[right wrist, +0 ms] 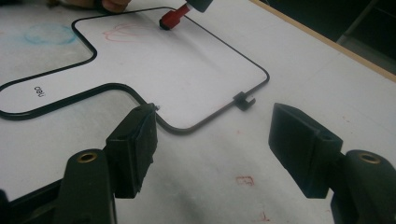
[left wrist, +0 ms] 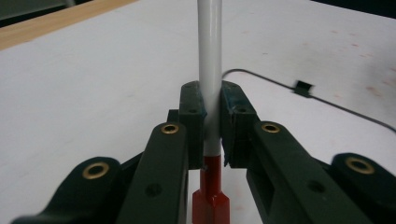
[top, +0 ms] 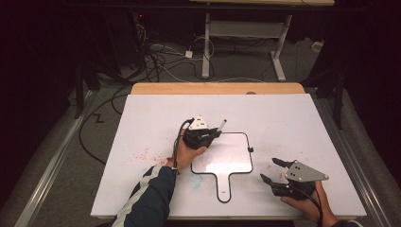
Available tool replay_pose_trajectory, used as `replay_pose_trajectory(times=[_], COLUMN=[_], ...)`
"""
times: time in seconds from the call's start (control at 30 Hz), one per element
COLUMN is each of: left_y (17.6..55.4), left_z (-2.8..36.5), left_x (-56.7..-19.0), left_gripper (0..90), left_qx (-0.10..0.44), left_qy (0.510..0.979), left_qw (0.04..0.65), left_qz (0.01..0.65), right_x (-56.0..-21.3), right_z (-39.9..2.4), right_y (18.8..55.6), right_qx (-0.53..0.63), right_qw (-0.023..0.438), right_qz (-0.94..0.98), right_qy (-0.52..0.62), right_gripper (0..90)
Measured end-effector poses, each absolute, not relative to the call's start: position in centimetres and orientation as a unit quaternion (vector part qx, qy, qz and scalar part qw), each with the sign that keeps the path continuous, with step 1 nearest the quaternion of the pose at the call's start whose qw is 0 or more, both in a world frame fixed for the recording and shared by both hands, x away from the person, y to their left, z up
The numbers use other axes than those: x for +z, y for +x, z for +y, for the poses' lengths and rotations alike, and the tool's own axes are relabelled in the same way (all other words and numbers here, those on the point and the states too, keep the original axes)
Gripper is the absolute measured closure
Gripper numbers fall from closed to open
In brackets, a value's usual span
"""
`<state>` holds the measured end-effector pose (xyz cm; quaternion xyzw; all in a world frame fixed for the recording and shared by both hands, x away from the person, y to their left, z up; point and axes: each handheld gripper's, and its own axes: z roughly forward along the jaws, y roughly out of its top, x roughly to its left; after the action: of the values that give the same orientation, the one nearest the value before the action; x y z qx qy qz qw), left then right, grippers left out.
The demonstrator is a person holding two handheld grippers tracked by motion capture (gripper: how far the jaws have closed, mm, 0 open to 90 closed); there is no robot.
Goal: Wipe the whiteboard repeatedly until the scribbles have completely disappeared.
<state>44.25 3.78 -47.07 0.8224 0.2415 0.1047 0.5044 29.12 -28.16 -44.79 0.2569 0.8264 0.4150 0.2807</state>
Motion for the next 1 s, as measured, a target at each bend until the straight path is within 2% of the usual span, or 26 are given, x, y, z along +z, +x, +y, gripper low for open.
replay_pose_trajectory(times=[0.17, 0.33, 0.6, 0.7, 0.77, 0.9, 1.0], left_y=[43.7, 43.8, 41.7, 42.0, 42.8, 42.9, 41.5], left_z=[3.5, 5.0, 5.0, 5.8, 7.1, 7.5, 6.0], left_x=[-46.8, -46.9, -46.7, -46.7, -47.1, -47.3, -47.2], left_gripper=[78.6, 78.6, 78.6, 78.6, 78.6, 78.5, 78.5], left_qx=[0.107, 0.105, 0.096, 0.111, 0.122, 0.101, 0.080], left_qy=[0.831, 0.827, 0.852, 0.851, 0.843, 0.836, 0.849], left_qw=[0.496, 0.497, 0.474, 0.468, 0.467, 0.476, 0.474], left_qz=[0.228, 0.240, 0.198, 0.208, 0.237, 0.251, 0.220], right_x=[-44.7, -44.7, -44.6, -44.6, -44.7, -44.7, -44.6], right_z=[-28.3, -28.5, -28.3, -28.2, -28.2, -28.2, -28.2], right_y=[29.0, 28.9, 28.9, 28.9, 28.9, 29.0, 29.0], right_qx=[0.416, 0.416, 0.414, 0.412, 0.411, 0.410, 0.411], right_qw=[0.281, 0.283, 0.282, 0.281, 0.281, 0.282, 0.282], right_qz=[0.826, 0.825, 0.827, 0.828, 0.828, 0.829, 0.828], right_qy=[0.257, 0.258, 0.256, 0.256, 0.256, 0.256, 0.256], right_gripper=[33.2, 33.2, 33.2, 33.2, 33.2, 33.1, 33.2])
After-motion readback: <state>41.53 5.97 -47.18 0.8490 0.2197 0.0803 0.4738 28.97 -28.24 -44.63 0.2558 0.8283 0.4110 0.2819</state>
